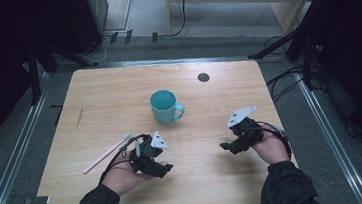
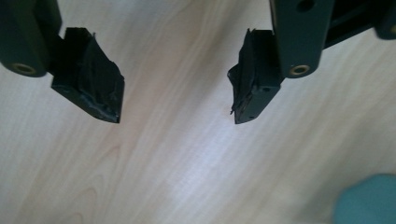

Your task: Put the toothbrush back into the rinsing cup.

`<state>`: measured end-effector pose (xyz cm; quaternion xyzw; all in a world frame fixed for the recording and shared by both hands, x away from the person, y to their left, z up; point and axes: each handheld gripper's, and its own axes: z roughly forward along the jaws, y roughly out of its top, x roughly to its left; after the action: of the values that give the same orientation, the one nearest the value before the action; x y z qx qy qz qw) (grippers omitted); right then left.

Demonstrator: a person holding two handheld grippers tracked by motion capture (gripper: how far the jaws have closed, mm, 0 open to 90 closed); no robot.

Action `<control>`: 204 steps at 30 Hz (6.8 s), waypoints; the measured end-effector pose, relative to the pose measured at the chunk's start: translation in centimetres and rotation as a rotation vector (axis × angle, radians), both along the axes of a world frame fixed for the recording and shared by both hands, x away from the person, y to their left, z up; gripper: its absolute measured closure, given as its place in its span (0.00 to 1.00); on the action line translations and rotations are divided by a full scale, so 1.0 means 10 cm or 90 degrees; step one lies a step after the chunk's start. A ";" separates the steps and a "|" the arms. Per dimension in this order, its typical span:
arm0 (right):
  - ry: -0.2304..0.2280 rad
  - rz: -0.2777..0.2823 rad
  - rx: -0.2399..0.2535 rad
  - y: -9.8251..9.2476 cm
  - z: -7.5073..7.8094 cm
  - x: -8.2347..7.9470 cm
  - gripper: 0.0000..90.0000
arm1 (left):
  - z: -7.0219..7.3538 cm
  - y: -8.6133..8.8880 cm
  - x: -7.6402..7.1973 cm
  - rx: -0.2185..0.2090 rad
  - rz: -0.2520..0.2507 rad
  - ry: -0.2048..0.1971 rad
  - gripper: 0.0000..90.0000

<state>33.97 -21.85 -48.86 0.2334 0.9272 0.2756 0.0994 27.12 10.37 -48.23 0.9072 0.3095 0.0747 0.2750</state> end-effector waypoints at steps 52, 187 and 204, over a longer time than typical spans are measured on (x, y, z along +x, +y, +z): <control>0.025 0.018 0.038 0.15 0.04 0.10 0.28 | 0.13 0.77 0.22 -0.069 0.103 0.037 0.49; 0.029 -0.008 0.033 -0.01 0.01 -0.05 0.29 | -0.19 1.41 0.71 0.194 0.167 0.227 0.88; 0.030 -0.008 0.032 -0.01 0.01 -0.05 0.29 | -0.06 1.48 0.69 0.131 0.175 0.226 0.88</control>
<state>33.42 -21.99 -48.80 0.2479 0.9206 0.2926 0.0737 34.07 25.21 -48.82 0.8788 0.4639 -0.0178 0.1102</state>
